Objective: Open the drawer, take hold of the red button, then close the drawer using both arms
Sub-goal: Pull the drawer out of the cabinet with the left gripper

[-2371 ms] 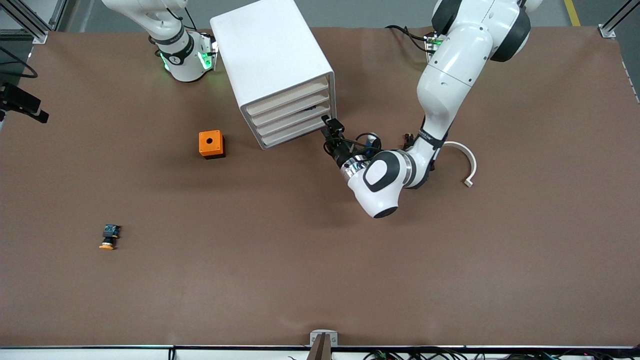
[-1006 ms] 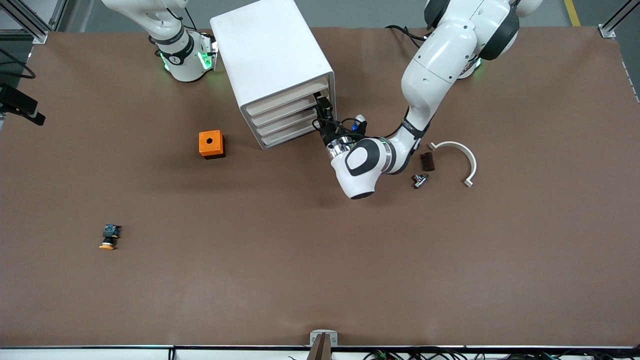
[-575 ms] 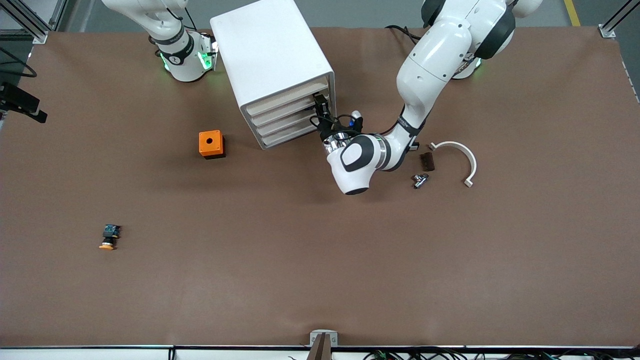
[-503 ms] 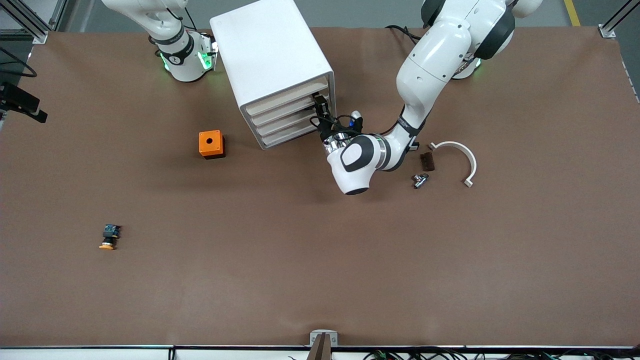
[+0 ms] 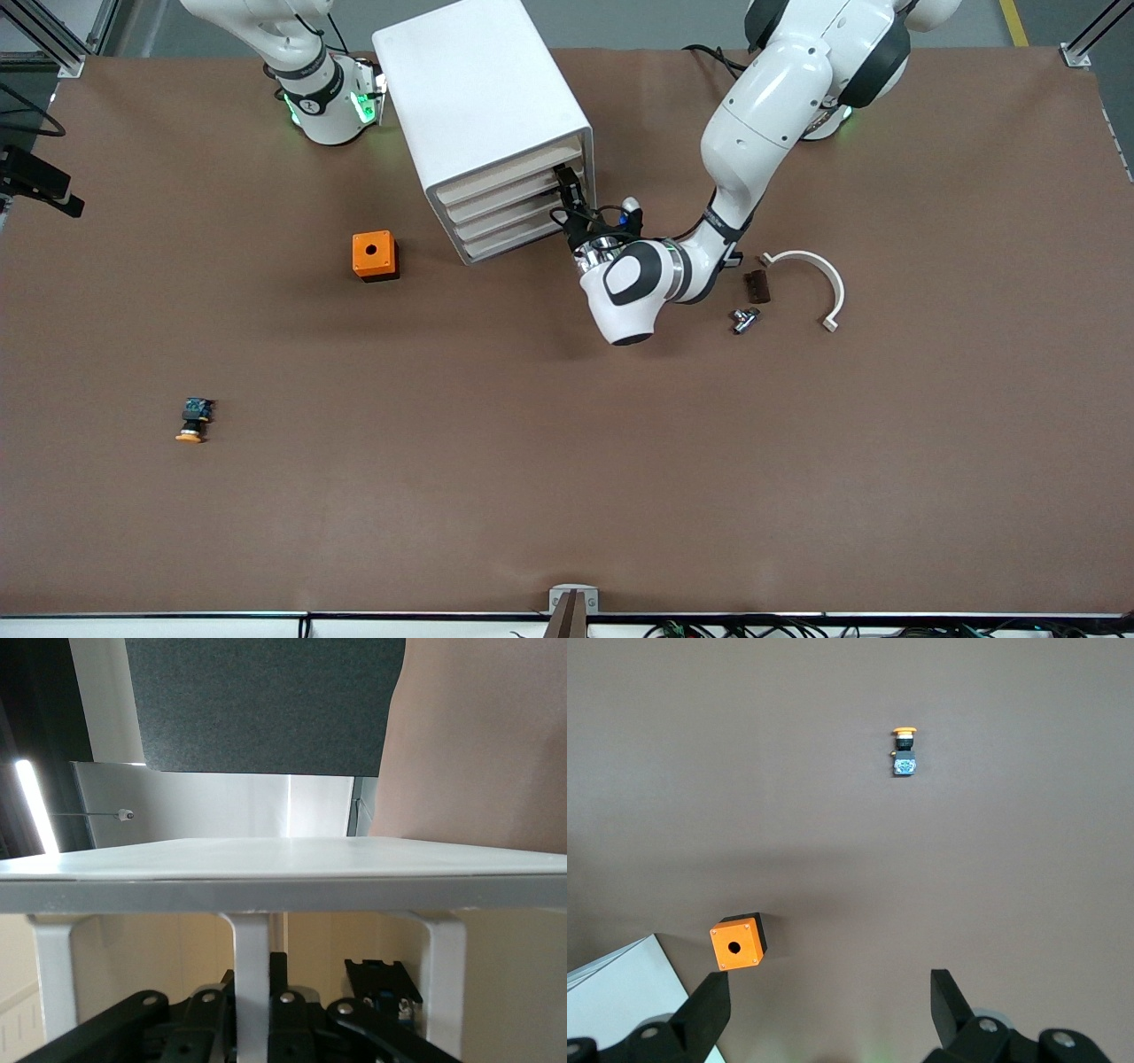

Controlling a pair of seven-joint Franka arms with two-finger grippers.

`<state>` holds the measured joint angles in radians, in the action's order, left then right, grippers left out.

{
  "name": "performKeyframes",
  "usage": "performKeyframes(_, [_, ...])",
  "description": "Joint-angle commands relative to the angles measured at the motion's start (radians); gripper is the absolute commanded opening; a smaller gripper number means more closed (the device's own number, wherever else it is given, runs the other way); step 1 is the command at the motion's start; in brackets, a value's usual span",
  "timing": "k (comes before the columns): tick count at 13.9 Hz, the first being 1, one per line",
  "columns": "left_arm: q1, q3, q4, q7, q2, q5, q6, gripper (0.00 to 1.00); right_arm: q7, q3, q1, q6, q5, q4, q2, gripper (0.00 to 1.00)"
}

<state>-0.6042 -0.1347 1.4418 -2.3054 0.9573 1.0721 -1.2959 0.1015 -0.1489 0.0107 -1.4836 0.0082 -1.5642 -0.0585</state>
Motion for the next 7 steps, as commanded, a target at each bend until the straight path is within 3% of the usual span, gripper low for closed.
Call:
performKeyframes(1, [0.004,0.009,-0.006,-0.008,-0.005,0.020,0.010,0.04,-0.005,0.008,-0.009,0.003,-0.011,0.003,-0.014,1.00])
performKeyframes(7, [0.081,0.010,-0.008,0.000,-0.005,0.034,0.010,0.06,0.003,0.008,-0.009,0.002,-0.016,0.015,-0.009,1.00])
